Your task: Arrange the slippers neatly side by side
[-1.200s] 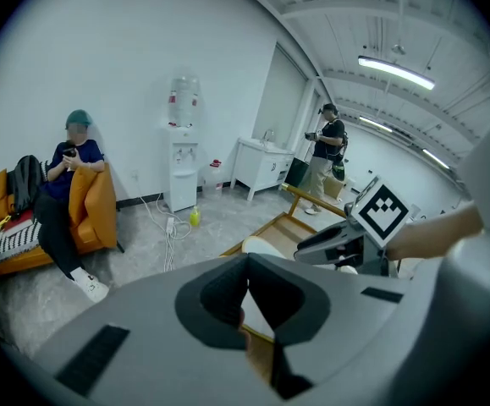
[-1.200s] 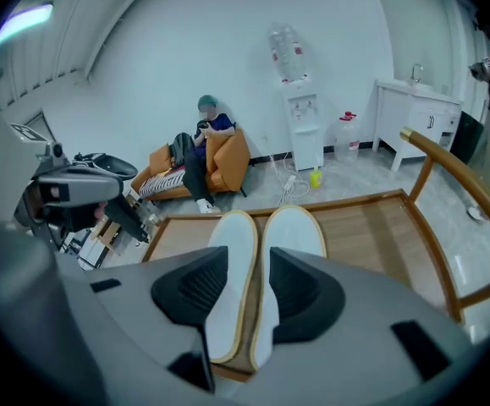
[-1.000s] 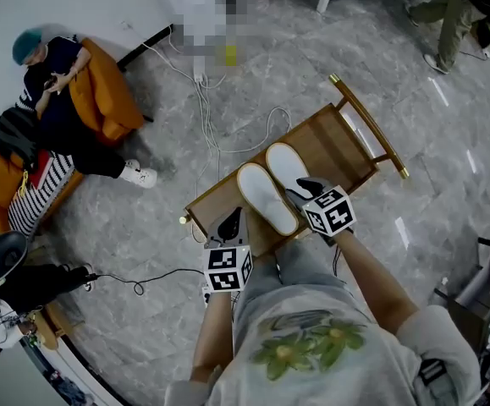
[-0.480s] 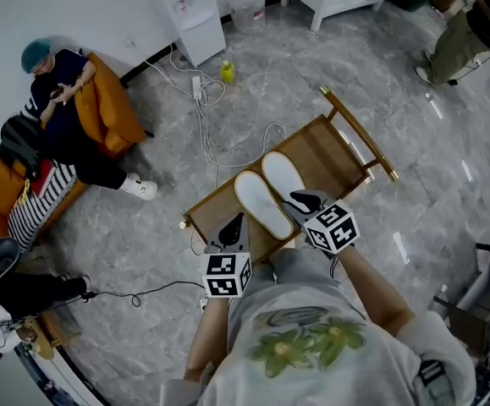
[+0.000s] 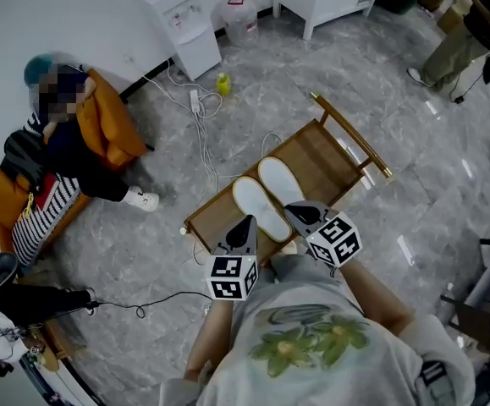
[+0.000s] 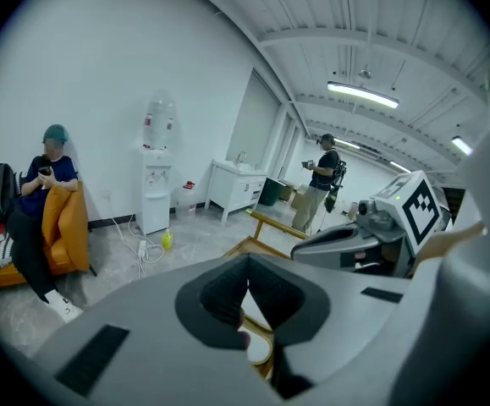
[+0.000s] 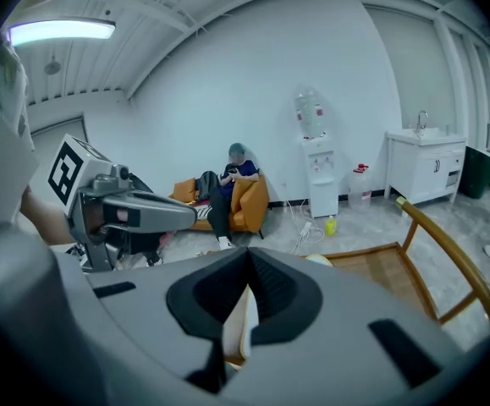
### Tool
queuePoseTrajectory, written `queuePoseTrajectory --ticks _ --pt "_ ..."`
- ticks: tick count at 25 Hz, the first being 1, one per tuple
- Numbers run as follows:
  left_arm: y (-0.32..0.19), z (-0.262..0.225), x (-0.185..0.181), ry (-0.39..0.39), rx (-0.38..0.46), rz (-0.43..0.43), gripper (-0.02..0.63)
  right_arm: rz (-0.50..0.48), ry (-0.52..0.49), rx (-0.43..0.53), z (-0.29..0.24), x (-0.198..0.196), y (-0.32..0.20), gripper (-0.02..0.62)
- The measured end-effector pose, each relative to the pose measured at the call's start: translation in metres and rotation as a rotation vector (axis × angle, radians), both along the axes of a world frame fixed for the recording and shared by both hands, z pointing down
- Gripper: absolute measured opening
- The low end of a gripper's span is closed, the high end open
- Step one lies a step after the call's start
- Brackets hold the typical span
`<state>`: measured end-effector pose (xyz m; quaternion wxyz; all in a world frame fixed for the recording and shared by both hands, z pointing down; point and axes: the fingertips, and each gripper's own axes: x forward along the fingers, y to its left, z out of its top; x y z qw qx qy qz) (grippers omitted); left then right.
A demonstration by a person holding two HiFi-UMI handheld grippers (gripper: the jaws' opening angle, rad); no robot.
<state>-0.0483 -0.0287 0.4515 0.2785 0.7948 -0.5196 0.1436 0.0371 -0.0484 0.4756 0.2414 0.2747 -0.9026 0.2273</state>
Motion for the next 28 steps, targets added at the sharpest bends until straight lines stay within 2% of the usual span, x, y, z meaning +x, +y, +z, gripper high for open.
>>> queuePoseTrajectory --ticks 9,28 --pt "0.009 -0.009 0.022 -0.002 0.019 0.057 0.015 -0.009 -0.082 0.041 -0.032 -0.001 0.019 0.006" --pt "0.028 -0.011 0.023 -0.004 0.021 0.067 0.015 0.019 -0.081 0.036 -0.032 0.001 0.035 0.005"
